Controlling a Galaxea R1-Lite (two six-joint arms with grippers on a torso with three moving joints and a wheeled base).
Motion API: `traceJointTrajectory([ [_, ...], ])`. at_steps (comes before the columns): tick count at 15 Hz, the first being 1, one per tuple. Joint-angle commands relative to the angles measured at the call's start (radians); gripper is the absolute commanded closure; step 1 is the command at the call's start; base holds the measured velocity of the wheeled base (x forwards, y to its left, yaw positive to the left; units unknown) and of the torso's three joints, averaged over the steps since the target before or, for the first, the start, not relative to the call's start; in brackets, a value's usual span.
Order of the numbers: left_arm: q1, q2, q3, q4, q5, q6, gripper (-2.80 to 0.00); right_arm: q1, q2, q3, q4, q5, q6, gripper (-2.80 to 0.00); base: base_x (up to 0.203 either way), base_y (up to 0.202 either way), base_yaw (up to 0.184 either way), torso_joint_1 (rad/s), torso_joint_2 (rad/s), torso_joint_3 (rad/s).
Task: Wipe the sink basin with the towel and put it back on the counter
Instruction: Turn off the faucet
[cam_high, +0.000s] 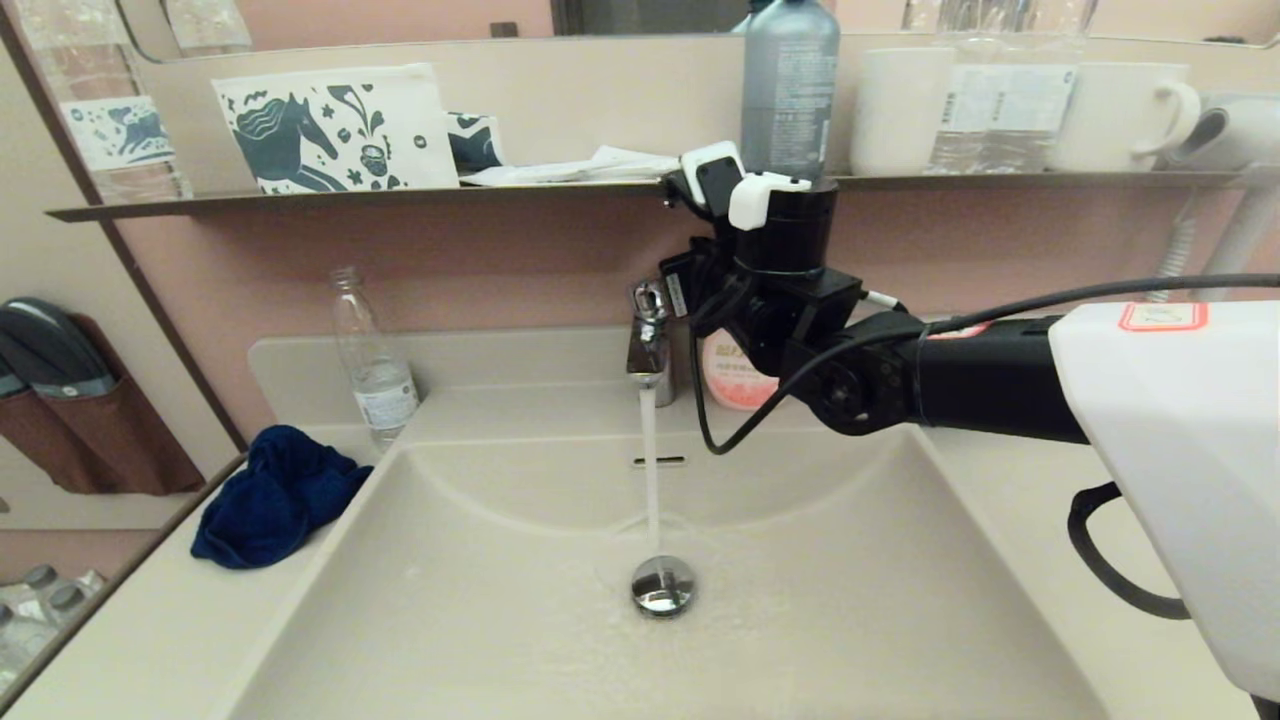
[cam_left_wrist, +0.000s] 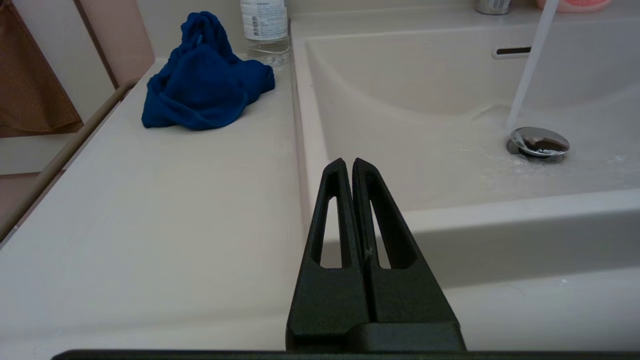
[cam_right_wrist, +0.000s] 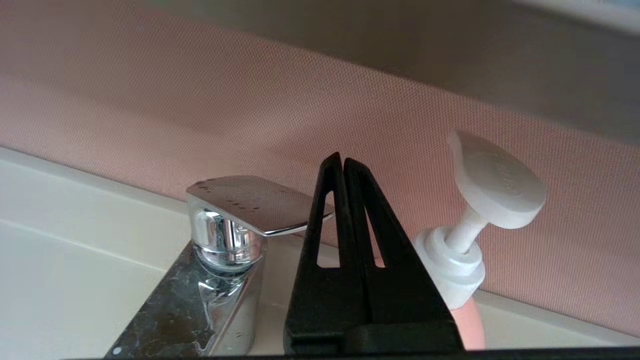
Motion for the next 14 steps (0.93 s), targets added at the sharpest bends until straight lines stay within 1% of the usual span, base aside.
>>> traceJointTrajectory([
  [1,0.0,0.001,0.0,0.0,0.0,0.0,0.0,0.009,0.012,0.001,0.005,0.005,-0.003,0.0,0.0,0.0,0.0,0.0,0.0,0.0],
  [5,0.0,0.001,0.0,0.0,0.0,0.0,0.0,0.009,0.011,0.021,0.011,0.005,0.006,0.0,0.0,0.0,0.0,0.0,0.0,0.0],
  [11,0.0,0.001,0.0,0.0,0.0,0.0,0.0,0.012,-0.06,0.186,0.019,-0.001,0.026,0.0,0.0,0.0,0.0,0.0,0.0,0.0],
  [14,0.0,0.001,0.0,0.0,0.0,0.0,0.0,0.037,-0.133,0.198,0.0,-0.004,0.029,0.0,0.0,0.0,0.0,0.0,0.0,0.0],
])
